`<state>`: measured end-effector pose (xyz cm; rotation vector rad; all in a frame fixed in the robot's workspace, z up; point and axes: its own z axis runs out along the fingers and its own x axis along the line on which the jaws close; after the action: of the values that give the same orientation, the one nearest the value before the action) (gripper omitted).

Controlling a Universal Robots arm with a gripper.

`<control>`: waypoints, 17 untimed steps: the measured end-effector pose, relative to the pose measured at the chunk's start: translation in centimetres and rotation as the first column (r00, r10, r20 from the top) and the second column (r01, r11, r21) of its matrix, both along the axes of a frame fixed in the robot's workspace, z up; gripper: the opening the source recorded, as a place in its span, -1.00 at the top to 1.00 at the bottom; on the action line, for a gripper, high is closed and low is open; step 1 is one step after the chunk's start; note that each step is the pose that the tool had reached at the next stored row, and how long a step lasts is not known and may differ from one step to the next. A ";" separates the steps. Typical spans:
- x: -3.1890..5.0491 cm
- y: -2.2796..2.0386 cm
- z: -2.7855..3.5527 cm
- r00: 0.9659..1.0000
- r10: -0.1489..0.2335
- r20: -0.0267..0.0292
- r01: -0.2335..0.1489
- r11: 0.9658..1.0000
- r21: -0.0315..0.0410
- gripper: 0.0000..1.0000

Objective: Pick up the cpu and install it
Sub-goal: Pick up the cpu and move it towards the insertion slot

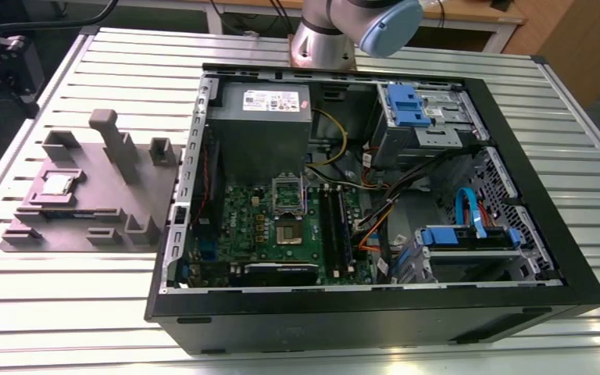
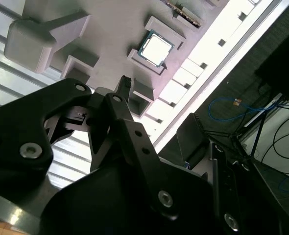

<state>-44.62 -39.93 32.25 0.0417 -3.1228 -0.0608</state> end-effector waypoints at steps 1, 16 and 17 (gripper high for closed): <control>0.00 0.00 -0.07 1.000 0.000 0.000 0.000 1.000 0.000 -0.29; 0.00 -0.01 -1.05 1.000 -0.019 0.000 0.019 1.000 0.000 -0.29; 0.01 -0.01 -1.08 1.000 -0.019 0.000 0.019 1.000 0.000 -0.29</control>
<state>-44.61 -39.93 31.17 0.0117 -3.1233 -0.0609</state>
